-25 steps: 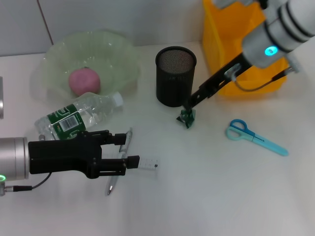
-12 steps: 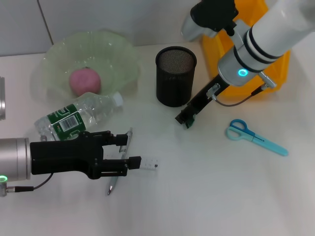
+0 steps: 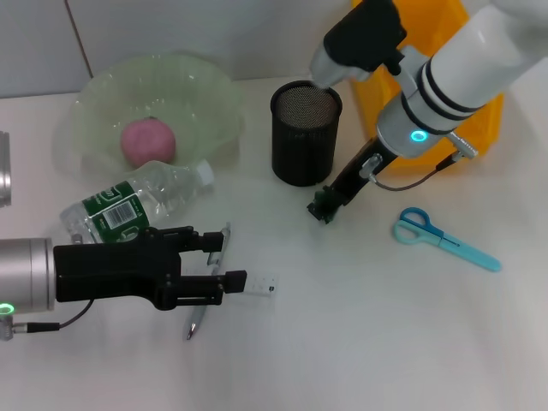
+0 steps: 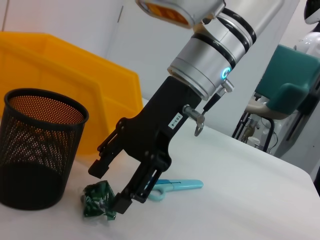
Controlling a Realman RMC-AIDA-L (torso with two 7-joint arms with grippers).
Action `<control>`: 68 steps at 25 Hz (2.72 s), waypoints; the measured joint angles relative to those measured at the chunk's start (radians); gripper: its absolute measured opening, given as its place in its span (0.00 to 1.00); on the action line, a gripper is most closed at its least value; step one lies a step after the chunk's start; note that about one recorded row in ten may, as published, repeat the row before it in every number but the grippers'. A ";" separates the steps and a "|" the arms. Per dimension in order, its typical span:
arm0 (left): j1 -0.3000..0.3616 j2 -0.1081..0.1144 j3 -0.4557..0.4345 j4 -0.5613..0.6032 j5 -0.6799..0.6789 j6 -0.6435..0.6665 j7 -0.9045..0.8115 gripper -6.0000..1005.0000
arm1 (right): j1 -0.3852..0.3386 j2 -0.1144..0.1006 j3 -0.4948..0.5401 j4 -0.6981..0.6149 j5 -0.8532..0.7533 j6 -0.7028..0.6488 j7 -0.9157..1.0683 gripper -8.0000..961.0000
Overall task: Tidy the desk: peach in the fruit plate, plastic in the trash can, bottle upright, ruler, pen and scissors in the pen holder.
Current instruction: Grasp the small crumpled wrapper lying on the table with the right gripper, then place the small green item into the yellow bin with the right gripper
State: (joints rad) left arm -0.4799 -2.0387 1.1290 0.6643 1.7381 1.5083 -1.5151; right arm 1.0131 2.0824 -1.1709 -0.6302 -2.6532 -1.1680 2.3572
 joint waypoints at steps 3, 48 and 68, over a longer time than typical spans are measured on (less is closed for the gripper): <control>-0.002 0.000 0.001 0.000 0.000 0.000 -0.002 0.78 | 0.000 0.001 -0.045 -0.013 0.001 -0.008 -0.020 0.81; -0.004 -0.003 0.000 0.000 -0.001 0.010 -0.019 0.78 | 0.031 0.004 -0.086 0.081 0.035 0.081 -0.274 0.77; 0.001 0.005 -0.007 0.007 -0.004 0.010 -0.019 0.78 | -0.224 -0.002 -0.068 -0.457 0.250 -0.230 -0.226 0.44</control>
State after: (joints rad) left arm -0.4786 -2.0340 1.1216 0.6712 1.7345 1.5186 -1.5340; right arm 0.7895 2.0806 -1.2387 -1.0870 -2.4029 -1.3981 2.1315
